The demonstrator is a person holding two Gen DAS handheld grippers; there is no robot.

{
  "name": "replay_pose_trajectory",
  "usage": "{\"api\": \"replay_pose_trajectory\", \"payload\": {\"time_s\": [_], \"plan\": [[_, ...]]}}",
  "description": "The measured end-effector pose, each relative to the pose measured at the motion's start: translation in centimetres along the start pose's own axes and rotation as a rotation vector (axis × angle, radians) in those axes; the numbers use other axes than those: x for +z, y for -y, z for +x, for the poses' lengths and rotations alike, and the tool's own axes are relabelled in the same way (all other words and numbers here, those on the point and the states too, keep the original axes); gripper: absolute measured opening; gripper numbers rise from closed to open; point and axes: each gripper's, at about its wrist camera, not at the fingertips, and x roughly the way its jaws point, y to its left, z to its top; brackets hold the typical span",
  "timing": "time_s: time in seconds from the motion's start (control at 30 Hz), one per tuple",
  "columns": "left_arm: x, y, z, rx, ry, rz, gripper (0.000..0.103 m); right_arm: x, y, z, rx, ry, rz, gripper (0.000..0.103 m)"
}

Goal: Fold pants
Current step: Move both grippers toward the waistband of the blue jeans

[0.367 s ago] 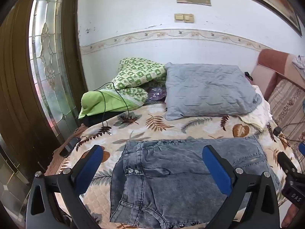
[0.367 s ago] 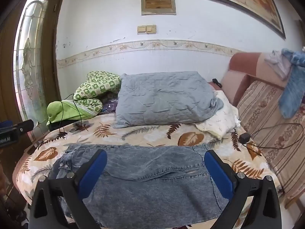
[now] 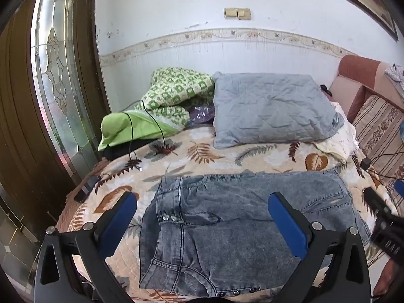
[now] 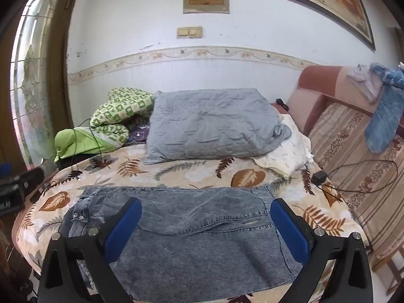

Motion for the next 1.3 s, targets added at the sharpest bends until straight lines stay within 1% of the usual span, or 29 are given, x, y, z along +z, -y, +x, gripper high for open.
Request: {"api": "replay_pose_trajectory", "payload": {"time_s": [0.07,0.23,0.47,0.93,1.3], "plan": [[-0.4,0.0,0.9,-0.005,-0.028,-0.006,0.103,0.1,0.2,0.2,-0.015,-0.011,0.011,0.103],[-0.9,-0.3,2.1,0.003,-0.059,-0.015,0.103,0.4,0.6,0.5,-0.073,-0.018,-0.003,0.103],[-1.1,-0.8,3.6,0.024,-0.098,-0.027,0.103,0.6,1.1,1.1,-0.108,-0.030,-0.008,0.103],[-1.3,-0.6,3.8,0.017,-0.104,-0.016,0.103,0.7,0.8,1.6,-0.127,-0.028,-0.027,0.103],[-1.4,-1.7,6.3,0.050,-0.140,-0.022,0.103,0.8,0.5,3.2,-0.136,-0.049,-0.045,0.103]]}}
